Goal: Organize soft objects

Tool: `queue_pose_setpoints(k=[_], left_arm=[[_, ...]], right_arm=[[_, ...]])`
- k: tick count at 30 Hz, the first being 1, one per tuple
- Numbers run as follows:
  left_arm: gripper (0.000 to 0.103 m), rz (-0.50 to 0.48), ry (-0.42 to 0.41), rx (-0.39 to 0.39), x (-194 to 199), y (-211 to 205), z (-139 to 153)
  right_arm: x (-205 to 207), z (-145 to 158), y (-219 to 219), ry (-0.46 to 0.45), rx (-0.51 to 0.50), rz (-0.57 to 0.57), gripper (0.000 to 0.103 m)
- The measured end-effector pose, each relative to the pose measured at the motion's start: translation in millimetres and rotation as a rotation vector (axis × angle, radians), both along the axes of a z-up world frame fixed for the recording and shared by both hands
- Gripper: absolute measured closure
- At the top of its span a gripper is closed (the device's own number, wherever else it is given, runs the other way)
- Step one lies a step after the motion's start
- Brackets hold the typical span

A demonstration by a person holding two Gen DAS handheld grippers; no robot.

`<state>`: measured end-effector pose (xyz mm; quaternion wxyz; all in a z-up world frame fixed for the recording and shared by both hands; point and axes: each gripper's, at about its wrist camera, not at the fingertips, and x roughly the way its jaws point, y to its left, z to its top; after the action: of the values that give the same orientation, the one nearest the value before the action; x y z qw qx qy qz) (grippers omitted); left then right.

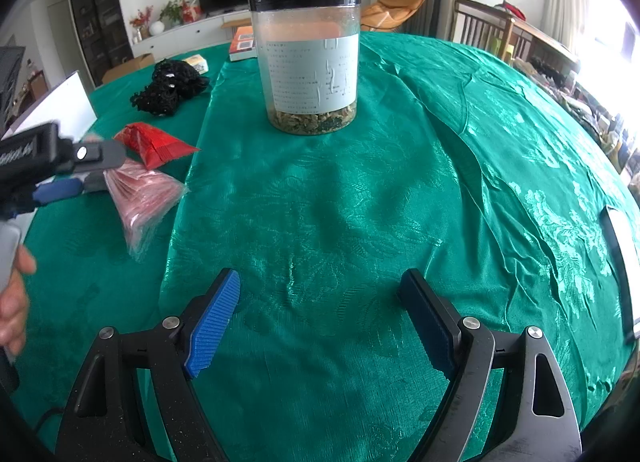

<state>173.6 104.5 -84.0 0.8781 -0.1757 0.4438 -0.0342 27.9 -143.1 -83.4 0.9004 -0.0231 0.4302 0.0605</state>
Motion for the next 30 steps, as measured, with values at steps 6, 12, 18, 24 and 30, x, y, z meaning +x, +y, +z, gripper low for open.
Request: queue_pose_setpoints(k=[6, 12, 18, 24, 30], left_arm=[[0.001, 0.017, -0.008, 0.074, -1.1, -6.5, 4.7], [0.0, 0.055, 0.061, 0.192, -12.9, -23.0, -14.8], [0.0, 0.147, 0.06, 0.413, -42.6, 2.7, 12.1], [0.0, 0.086, 0.089, 0.283, -47.3, 6.1, 3.4], [0.0, 0.011, 0.106, 0.301, -37.5, -29.1, -16.0]], right_arm=[[0.3, -0.1, -0.1, 0.0, 0.0, 0.0, 0.018], [0.4, 0.1, -0.4, 0.0, 0.0, 0.0, 0.018], [0.5, 0.1, -0.3, 0.0, -0.001, 0.0, 0.018], [0.6, 0.2, -0.7, 0.0, 0.0, 0.001, 0.018], [0.7, 0.3, -0.8, 0.0, 0.0, 0.001, 0.018]])
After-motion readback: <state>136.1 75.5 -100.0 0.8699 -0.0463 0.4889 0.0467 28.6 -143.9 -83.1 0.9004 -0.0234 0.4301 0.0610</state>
